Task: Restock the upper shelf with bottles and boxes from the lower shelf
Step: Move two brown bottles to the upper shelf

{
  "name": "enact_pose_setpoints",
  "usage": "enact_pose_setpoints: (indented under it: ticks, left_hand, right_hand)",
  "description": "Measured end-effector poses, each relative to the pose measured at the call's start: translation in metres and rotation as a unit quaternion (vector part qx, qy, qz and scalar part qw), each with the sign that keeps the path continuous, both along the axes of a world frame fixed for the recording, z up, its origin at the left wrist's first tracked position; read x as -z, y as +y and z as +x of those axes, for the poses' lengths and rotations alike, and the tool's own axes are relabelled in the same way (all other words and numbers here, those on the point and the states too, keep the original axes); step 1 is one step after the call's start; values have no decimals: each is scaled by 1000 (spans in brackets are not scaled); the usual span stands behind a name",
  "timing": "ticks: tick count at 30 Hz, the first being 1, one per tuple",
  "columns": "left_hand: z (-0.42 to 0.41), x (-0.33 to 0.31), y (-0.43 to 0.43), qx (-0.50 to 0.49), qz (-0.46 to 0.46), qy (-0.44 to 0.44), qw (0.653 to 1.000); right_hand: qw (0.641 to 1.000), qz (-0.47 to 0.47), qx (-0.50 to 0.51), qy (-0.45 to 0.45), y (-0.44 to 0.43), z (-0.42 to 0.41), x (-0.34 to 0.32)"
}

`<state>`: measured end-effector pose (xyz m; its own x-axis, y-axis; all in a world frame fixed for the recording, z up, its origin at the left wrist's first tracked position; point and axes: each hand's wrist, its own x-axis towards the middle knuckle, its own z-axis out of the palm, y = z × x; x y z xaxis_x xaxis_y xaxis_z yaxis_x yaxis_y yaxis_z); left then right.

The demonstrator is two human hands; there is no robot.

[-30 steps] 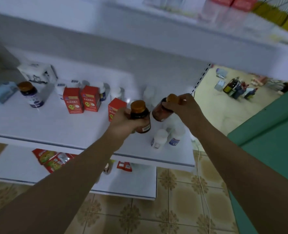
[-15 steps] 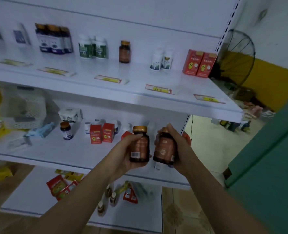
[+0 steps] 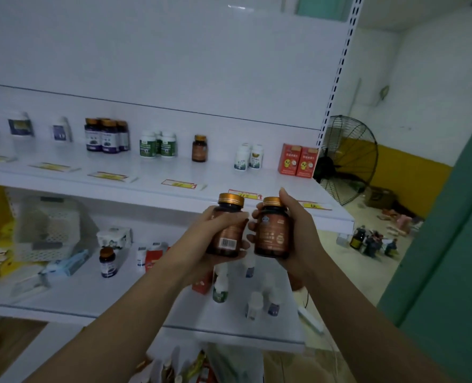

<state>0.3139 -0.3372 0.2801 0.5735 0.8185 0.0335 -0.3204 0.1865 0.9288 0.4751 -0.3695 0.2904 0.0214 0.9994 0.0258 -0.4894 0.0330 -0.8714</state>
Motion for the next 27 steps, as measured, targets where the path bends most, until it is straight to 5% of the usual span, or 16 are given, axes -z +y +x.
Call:
enact_pose_setpoints:
  ticks: [8, 27]
  left_hand:
    - [6, -23, -3, -28, -21, -49, 998]
    - [-10, -48, 3, -17, 3, 6, 1000]
  right_hand:
    - [999, 41, 0, -29, -6, 1, -20]
    - [997, 48, -37, -40, 8, -12, -38]
